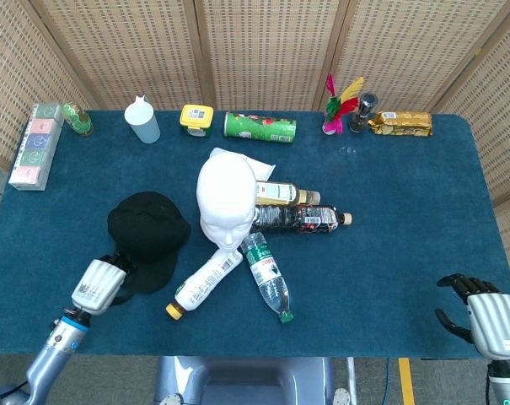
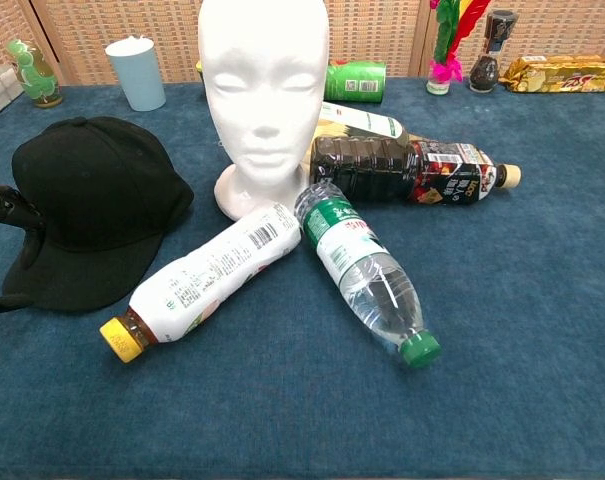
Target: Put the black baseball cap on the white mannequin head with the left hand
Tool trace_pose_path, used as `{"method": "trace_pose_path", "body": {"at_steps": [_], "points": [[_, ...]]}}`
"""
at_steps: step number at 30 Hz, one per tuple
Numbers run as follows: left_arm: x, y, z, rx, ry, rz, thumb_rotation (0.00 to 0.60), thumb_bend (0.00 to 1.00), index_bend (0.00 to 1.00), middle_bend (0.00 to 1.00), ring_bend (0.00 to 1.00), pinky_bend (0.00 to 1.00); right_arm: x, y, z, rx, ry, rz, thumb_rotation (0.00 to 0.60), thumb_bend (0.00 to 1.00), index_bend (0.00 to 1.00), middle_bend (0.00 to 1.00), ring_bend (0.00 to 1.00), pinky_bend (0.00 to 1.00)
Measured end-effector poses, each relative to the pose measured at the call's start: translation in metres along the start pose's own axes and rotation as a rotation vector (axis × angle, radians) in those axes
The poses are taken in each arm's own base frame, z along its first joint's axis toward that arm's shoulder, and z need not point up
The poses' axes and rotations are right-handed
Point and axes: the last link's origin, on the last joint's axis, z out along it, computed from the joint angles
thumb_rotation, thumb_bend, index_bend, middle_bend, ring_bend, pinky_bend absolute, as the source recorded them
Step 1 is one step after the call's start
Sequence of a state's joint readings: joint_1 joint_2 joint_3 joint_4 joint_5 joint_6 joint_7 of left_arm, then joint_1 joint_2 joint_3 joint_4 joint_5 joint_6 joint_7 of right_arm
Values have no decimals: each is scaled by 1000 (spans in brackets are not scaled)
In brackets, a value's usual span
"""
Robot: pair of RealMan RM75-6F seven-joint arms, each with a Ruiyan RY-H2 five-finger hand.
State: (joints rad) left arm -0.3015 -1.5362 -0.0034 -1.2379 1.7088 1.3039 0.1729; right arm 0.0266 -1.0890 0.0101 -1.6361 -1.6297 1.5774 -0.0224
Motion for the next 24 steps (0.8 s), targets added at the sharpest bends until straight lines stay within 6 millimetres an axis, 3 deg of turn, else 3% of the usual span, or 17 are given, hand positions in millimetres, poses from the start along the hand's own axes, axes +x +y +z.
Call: {"method": "trace_pose_path", "body": {"at_steps": [24], "points": [[-23, 15, 1, -18, 29, 25, 600, 132, 599, 529, 355, 559, 5, 11, -10, -35, 10, 5, 600, 257, 394, 422, 454, 474]]}}
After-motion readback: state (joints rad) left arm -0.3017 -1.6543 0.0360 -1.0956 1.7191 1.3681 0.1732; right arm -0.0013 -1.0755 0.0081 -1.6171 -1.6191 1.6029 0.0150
